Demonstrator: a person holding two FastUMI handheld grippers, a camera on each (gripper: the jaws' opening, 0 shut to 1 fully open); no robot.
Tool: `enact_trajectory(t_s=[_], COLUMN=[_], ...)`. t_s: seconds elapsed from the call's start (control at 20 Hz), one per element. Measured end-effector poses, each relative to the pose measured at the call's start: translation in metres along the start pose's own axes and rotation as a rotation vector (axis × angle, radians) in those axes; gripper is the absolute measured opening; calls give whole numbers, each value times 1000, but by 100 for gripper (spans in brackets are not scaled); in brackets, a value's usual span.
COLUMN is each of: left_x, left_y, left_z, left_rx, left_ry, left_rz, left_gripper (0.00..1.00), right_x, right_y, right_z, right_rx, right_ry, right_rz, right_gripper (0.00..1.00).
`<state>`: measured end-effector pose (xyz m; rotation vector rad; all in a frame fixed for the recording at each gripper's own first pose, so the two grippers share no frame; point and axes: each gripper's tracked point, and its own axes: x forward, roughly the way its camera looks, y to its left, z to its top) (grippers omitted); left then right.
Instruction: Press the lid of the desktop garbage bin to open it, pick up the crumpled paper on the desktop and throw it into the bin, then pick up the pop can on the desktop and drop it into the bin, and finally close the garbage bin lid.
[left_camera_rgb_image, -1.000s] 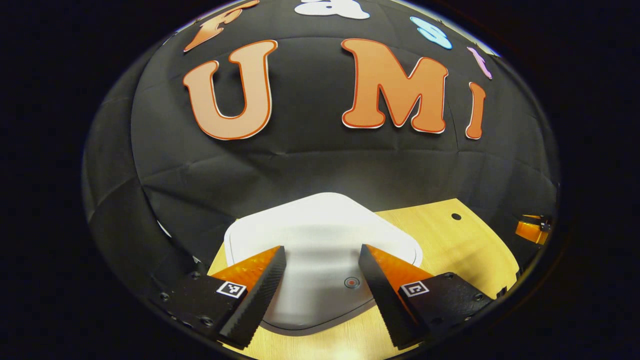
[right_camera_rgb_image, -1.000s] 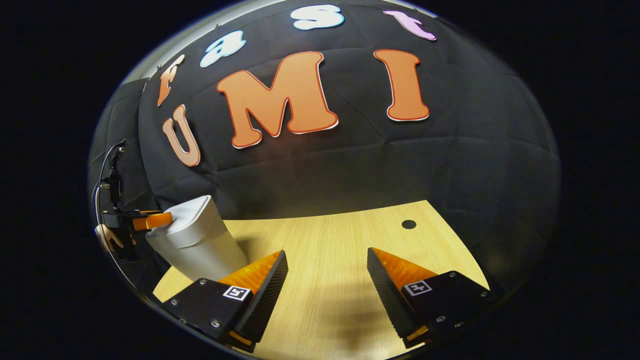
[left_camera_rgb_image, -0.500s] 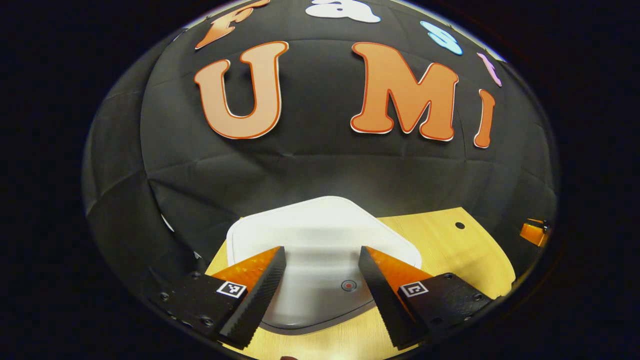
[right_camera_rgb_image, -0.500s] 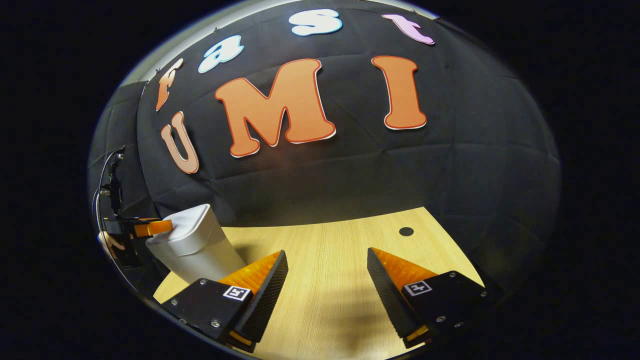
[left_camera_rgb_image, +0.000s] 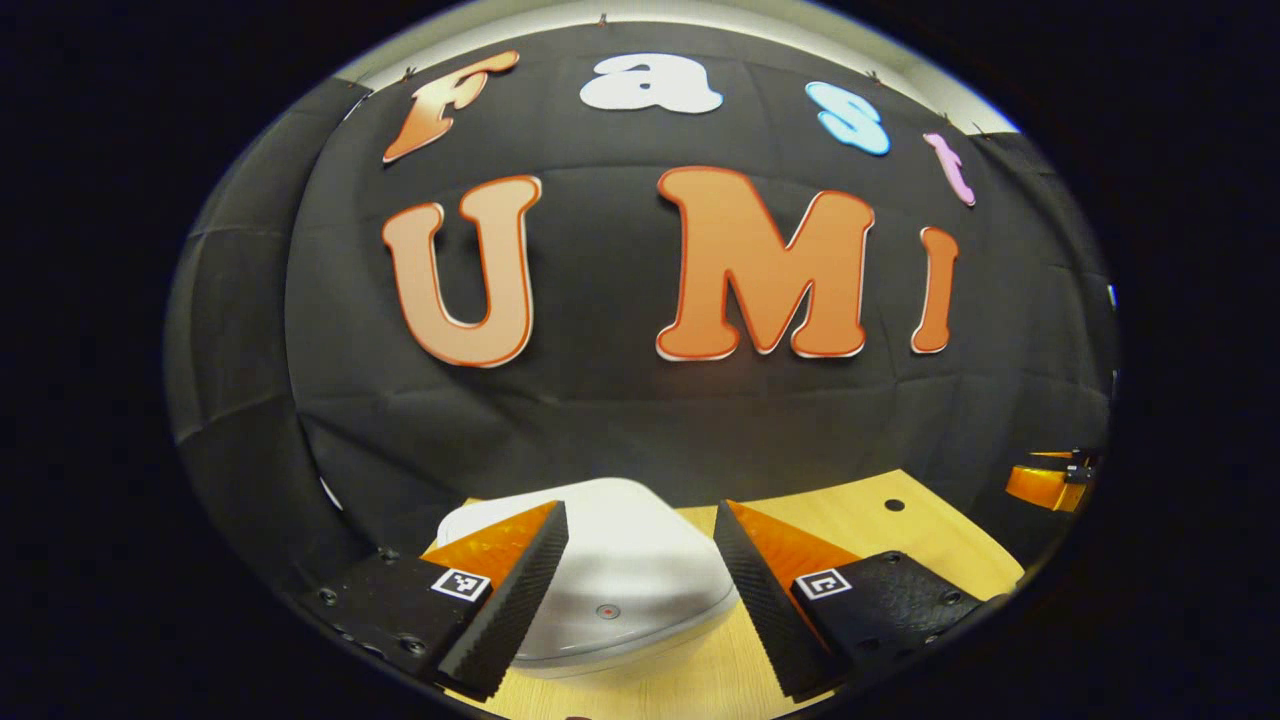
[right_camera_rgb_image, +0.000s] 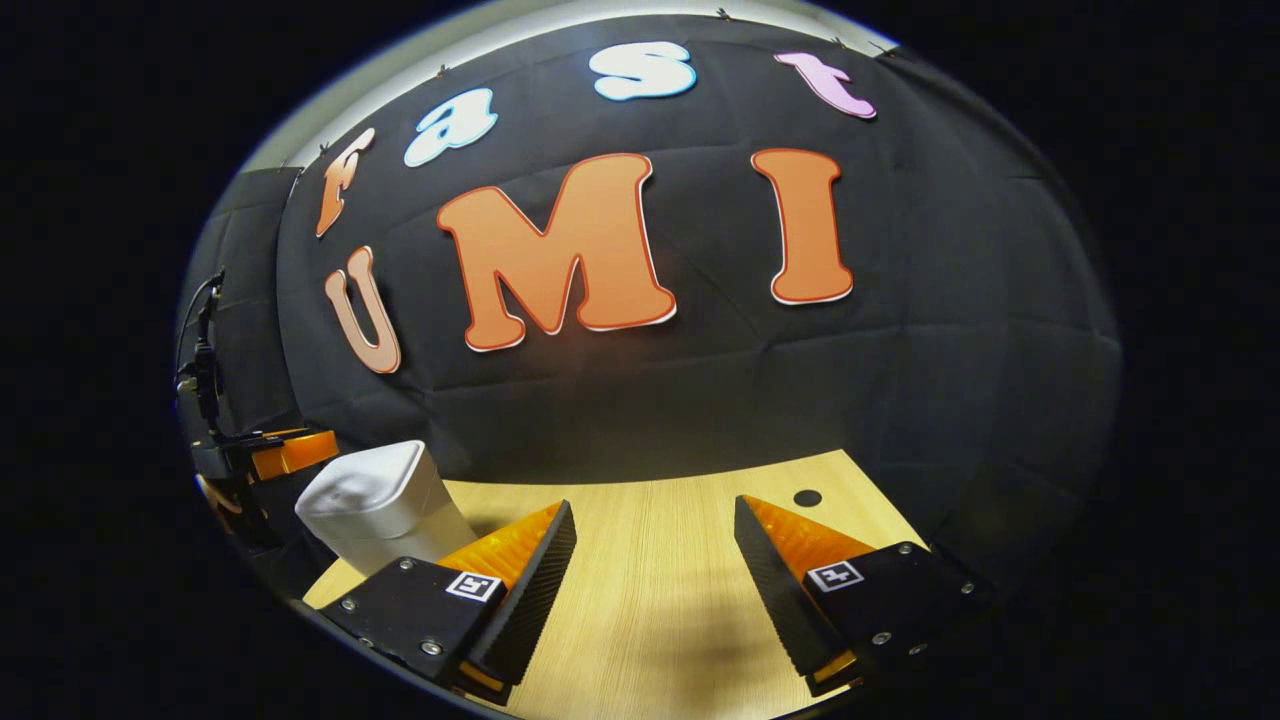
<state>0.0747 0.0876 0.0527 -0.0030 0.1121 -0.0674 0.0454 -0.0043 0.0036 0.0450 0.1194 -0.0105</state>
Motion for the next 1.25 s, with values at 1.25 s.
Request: enact_trajectory(t_s=[1.25], left_x=[-8], left_y=[-60], left_z=[-37], left_rx=[-96], left_ry=[24], left_rz=[-51], left_gripper=[94], right_x=[-7], right_y=[3], right_z=[12], right_rx=[-103], right_ry=[-68], right_rz=[-9], right_gripper=[95])
